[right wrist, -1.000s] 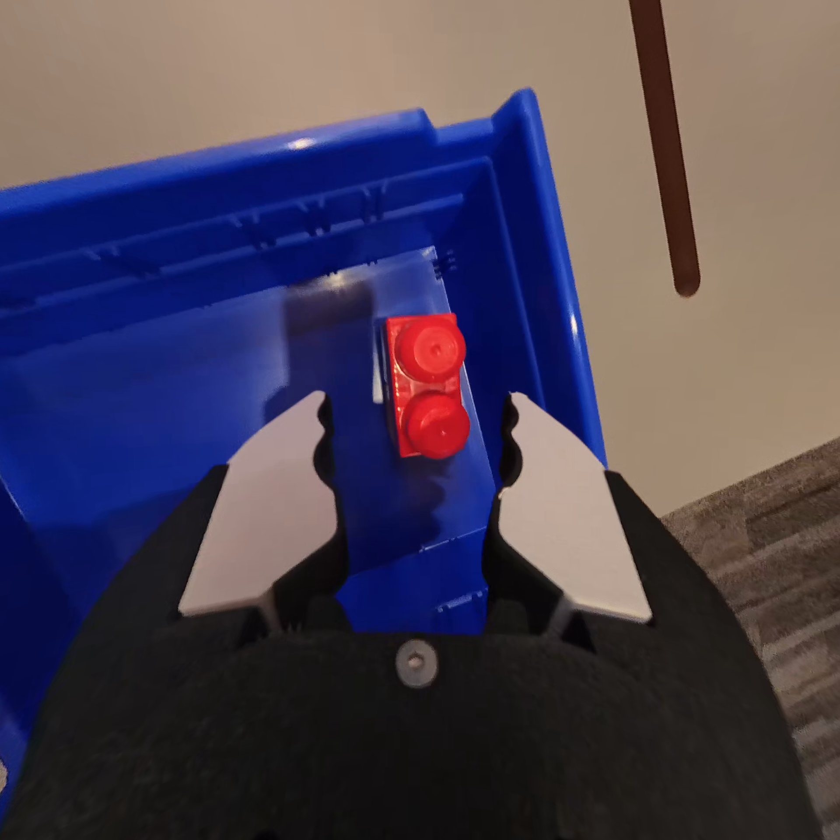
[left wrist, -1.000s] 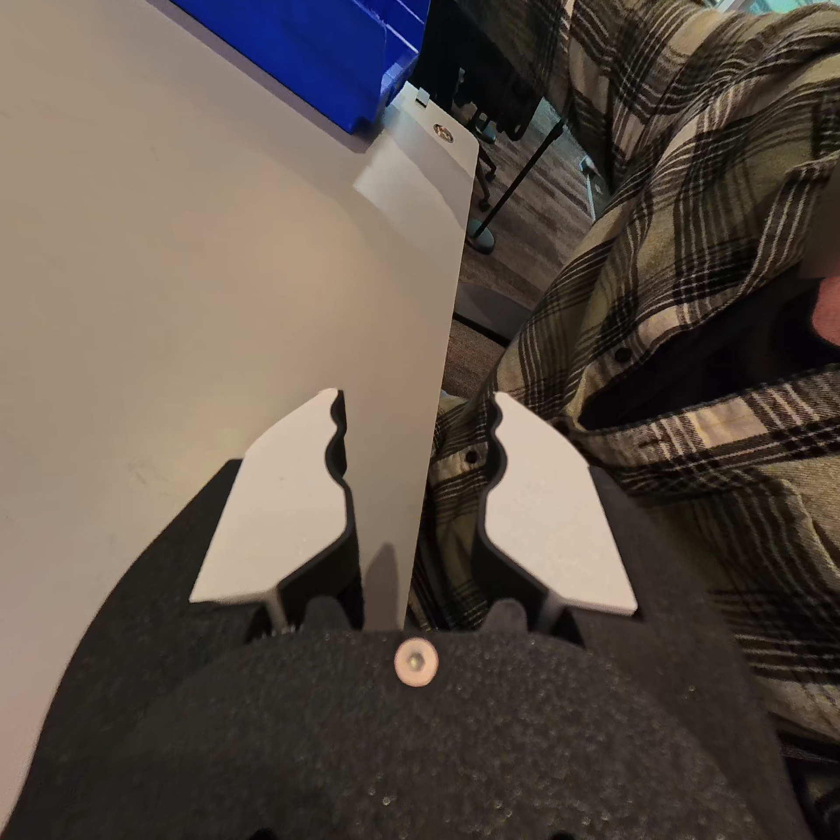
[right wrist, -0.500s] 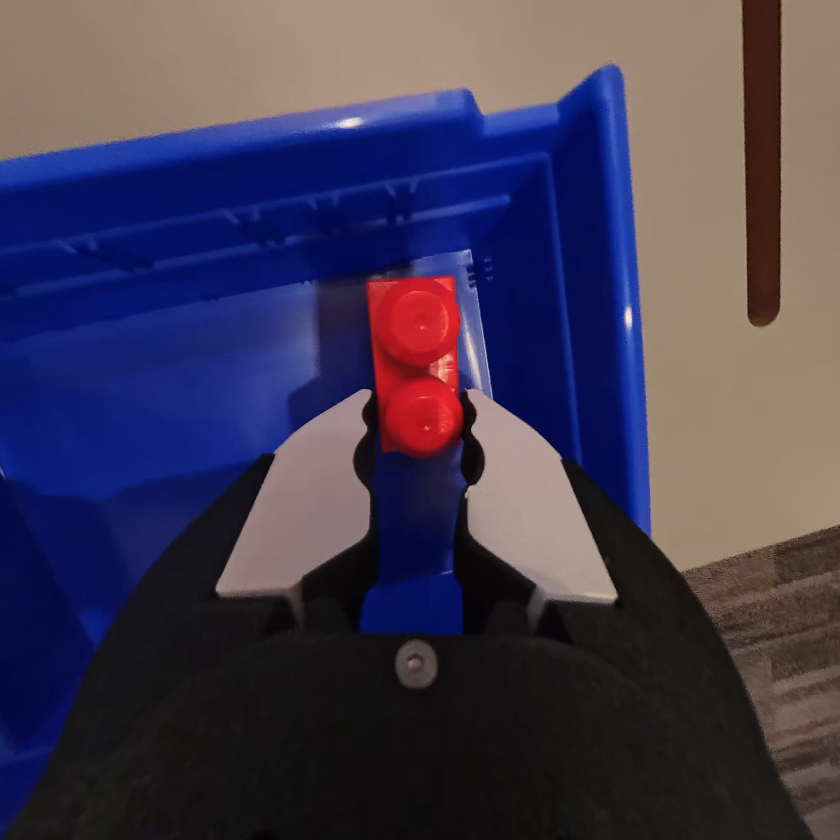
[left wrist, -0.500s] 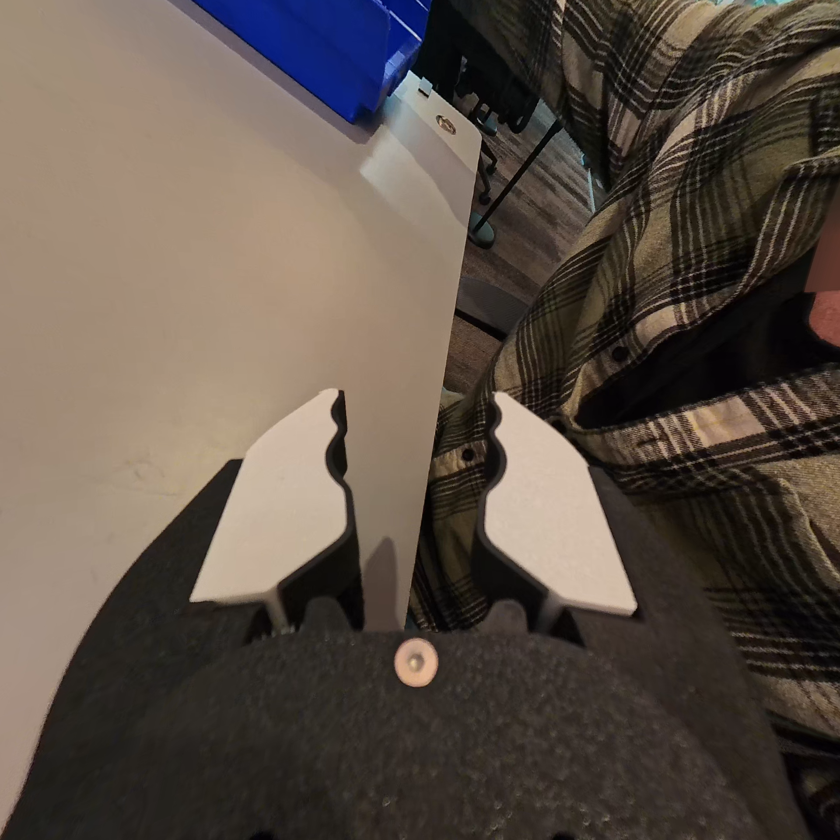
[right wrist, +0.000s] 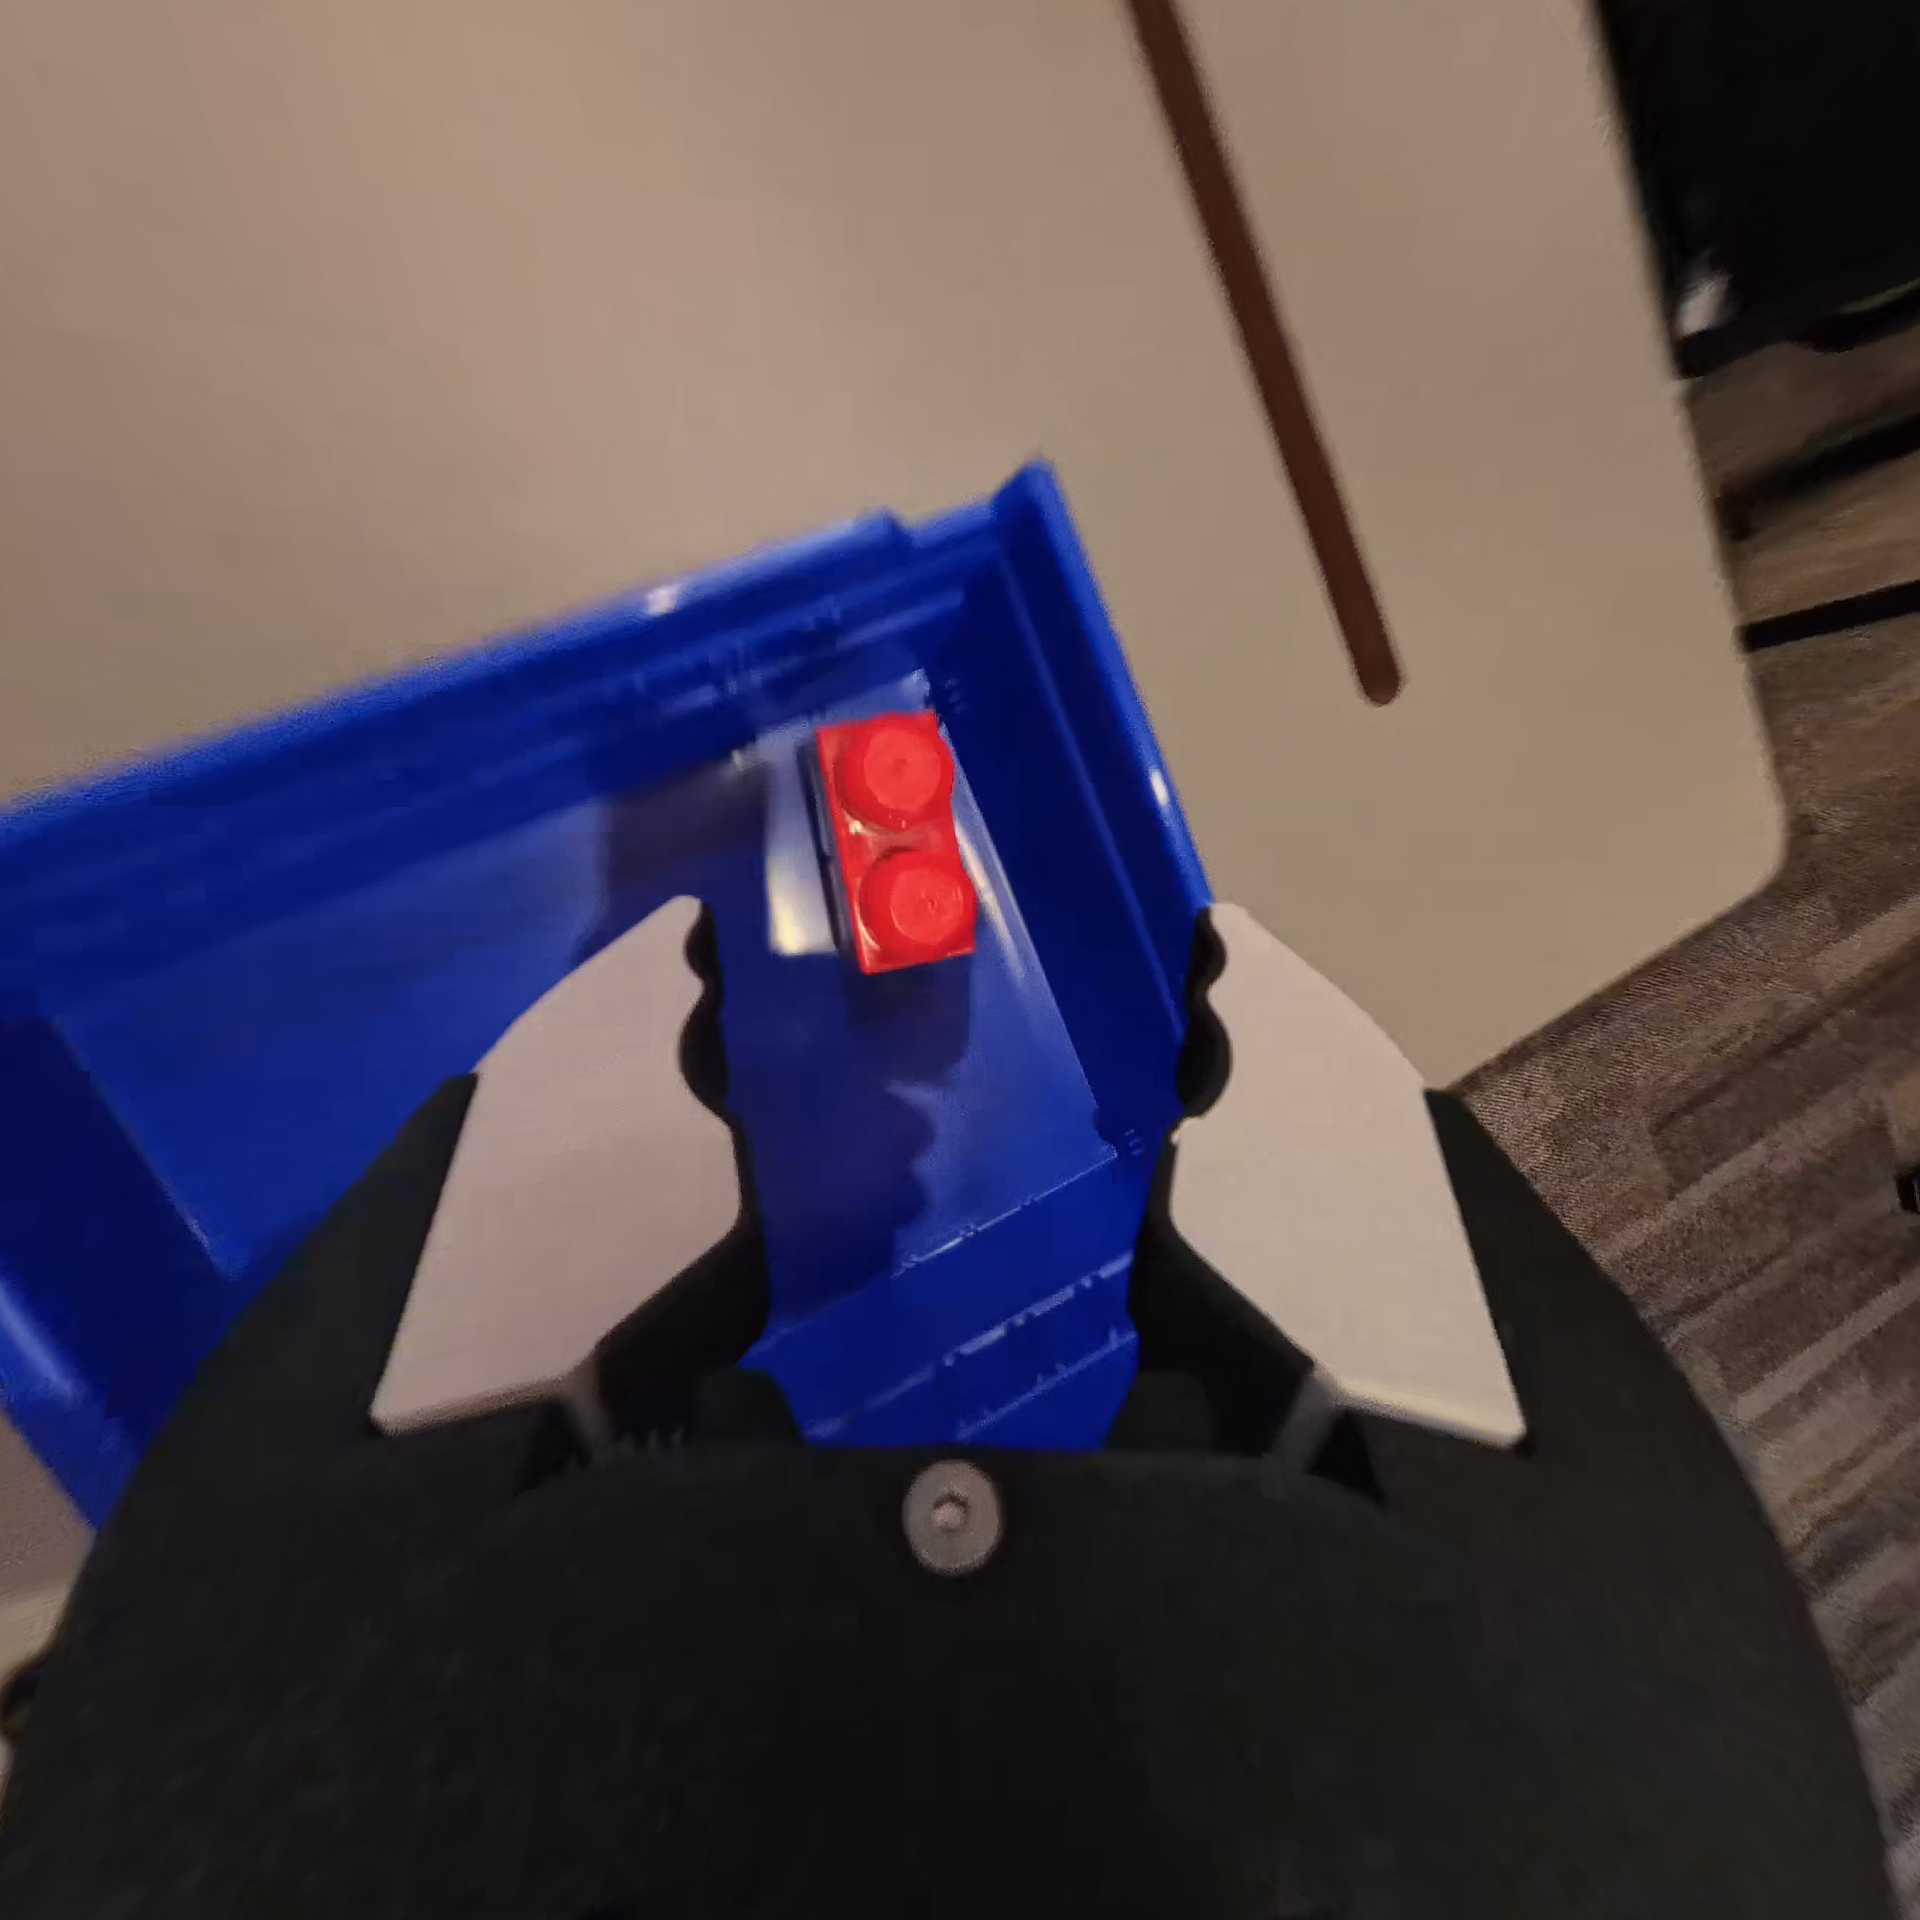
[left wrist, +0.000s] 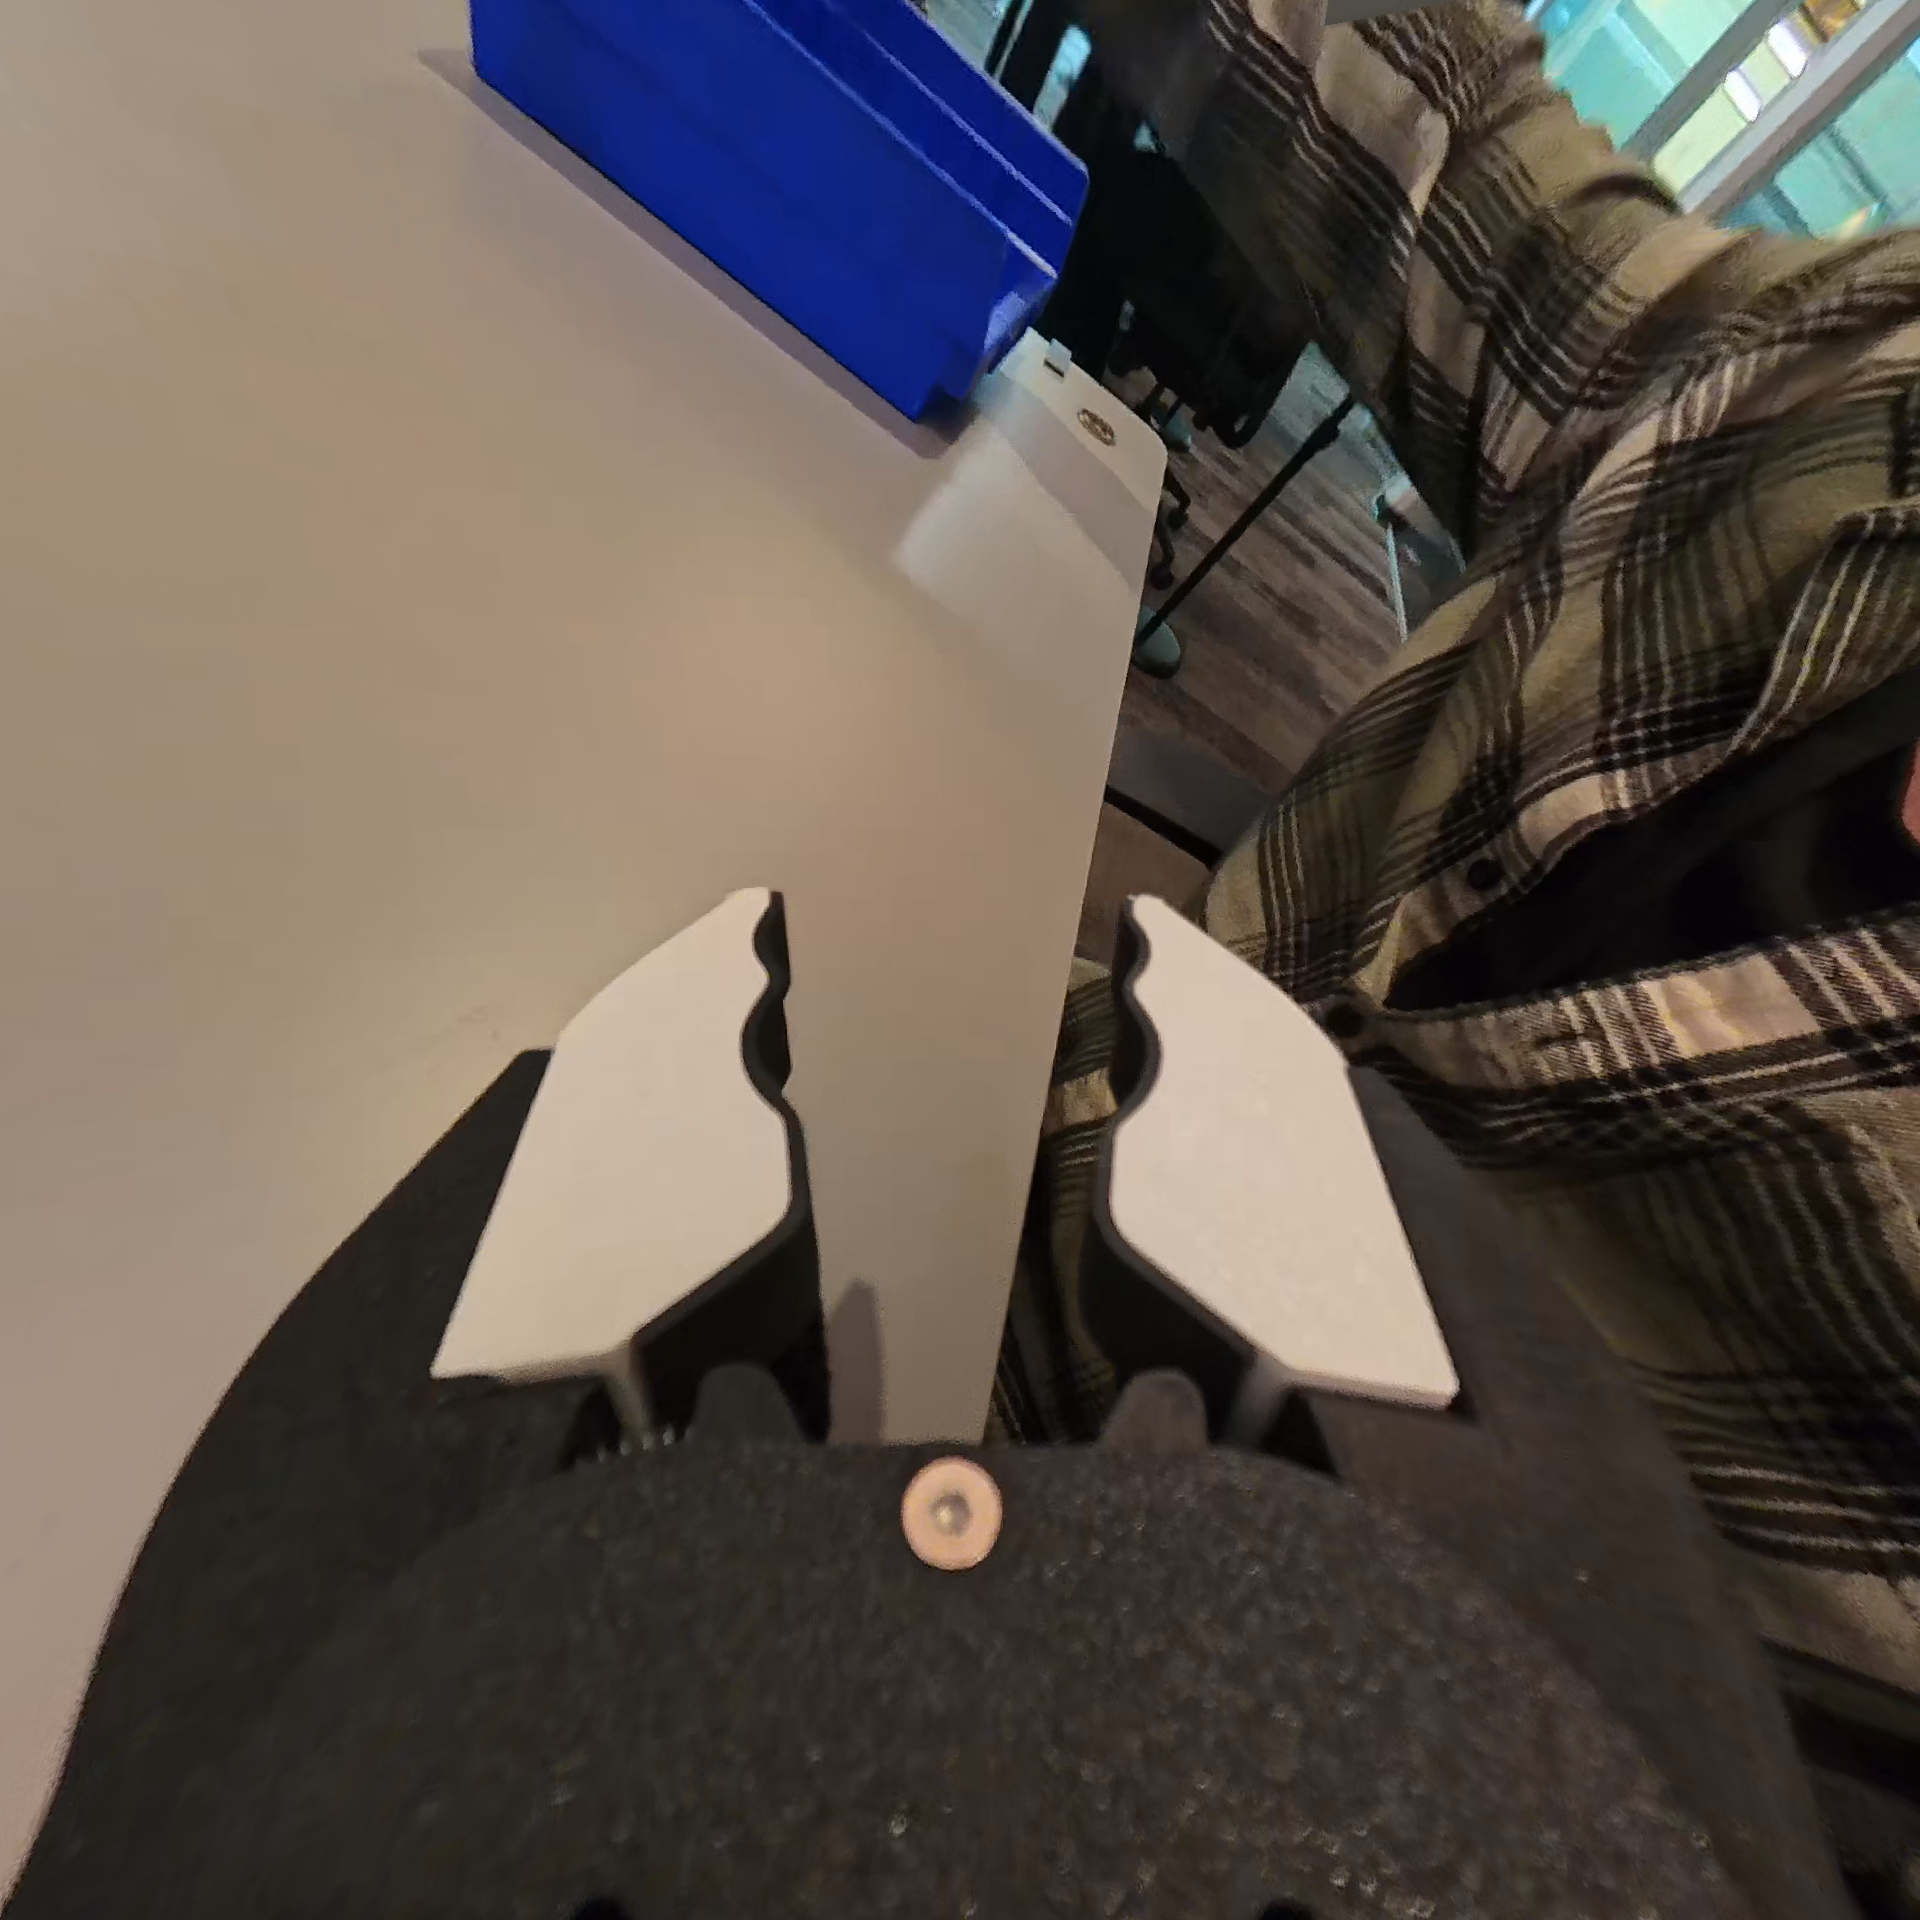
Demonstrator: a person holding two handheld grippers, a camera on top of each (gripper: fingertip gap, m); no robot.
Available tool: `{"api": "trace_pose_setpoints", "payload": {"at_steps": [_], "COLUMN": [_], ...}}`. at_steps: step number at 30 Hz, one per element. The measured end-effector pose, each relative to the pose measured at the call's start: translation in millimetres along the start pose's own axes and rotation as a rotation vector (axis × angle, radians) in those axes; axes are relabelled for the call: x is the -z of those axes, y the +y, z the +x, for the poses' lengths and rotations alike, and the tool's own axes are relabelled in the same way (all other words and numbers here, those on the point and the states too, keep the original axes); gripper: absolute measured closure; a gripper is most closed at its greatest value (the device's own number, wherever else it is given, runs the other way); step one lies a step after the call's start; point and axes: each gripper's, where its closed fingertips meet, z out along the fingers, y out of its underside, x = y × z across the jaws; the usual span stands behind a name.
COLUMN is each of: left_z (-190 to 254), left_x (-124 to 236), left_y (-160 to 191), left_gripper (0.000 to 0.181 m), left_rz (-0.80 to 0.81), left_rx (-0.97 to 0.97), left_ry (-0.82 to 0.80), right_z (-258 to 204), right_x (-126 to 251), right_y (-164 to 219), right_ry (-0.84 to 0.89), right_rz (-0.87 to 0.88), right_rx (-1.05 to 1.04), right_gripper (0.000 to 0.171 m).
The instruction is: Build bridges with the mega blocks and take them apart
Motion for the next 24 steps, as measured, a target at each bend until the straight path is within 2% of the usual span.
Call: {"api": "trace_pose_setpoints", "payload": {"at_steps": [3, 6, 7, 12, 15, 16, 17, 21, 24], "left_z": [-12, -24, -28, -45, -60, -65, -71, -88, -101], "left_x": [18, 43, 52, 99, 129, 139, 150, 191, 224], "left_y": [-5, -15, -18, -32, -35, -37, -39, -42, -45], "left_gripper": [0.120, 0.116, 0.115, 0.108, 0.106, 0.099, 0.090, 0.083, 0.072], "left_rz": [0.052, 0.116, 0.140, 0.245, 0.295, 0.319, 0.346, 0.369, 0.397], "left_rx": [0.005, -0.009, -0.012, -0.023, -0.029, -0.033, -0.041, -0.050, -0.042], "left_ry": [-0.051, -0.131, -0.158, -0.286, -0.391, -0.429, -0.472, -0.623, -0.729], "right_z": [-11, -34, -43, -97, -132, -143, -155, -193, -220], "right_x": [42, 75, 84, 107, 108, 104, 97, 70, 57], "right_y": [-31, -59, -67, -101, -115, -116, -117, -113, -114], "right_ry": [0.080, 0.140, 0.172, 0.251, 0.251, 0.247, 0.237, 0.243, 0.210], "right_rz": [0.103, 0.193, 0.227, 0.411, 0.524, 0.544, 0.548, 0.551, 0.568], "right_rx": [-0.147, -0.254, -0.269, -0.343, -0.371, -0.374, -0.373, -0.384, -0.421], "right_gripper": [0.073, 0.068, 0.062, 0.053, 0.052, 0.051, 0.050, 0.038, 0.038]}}
